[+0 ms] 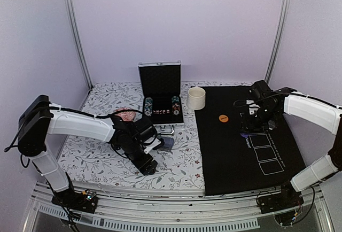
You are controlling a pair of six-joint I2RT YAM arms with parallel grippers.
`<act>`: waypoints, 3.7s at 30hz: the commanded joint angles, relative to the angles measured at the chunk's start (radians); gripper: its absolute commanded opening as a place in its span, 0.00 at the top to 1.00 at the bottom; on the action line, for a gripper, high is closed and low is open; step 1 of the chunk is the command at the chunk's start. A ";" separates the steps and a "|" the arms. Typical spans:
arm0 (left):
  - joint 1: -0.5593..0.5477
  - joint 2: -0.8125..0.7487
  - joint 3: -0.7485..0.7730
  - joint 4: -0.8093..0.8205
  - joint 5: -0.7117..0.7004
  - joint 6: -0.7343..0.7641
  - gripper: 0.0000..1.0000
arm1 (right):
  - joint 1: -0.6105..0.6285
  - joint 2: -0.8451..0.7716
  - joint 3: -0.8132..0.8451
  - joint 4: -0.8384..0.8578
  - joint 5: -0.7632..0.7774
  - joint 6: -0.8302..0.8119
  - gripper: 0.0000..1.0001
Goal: Distribute texas hold em gaming equipment
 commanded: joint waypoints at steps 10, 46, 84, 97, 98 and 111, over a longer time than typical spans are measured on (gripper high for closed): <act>-0.024 0.039 0.021 0.010 -0.003 0.007 0.13 | -0.003 0.003 -0.018 -0.066 0.052 -0.002 0.72; -0.025 -0.004 -0.020 0.019 -0.012 -0.014 0.13 | 0.072 0.113 -0.127 0.025 -0.073 0.086 0.77; -0.026 -0.045 -0.027 0.018 -0.014 0.000 0.13 | 0.229 0.223 -0.071 -0.060 -0.016 0.140 0.01; 0.103 -0.226 0.056 -0.004 0.061 0.108 0.12 | 0.229 0.106 0.300 0.052 -0.228 -0.086 0.01; 0.139 -0.245 0.078 -0.001 0.077 0.130 0.12 | 0.230 0.094 0.309 0.084 -0.253 -0.109 0.01; 0.480 -0.070 0.480 0.040 0.276 0.641 0.15 | 0.225 0.009 0.252 0.215 -0.349 -0.280 0.01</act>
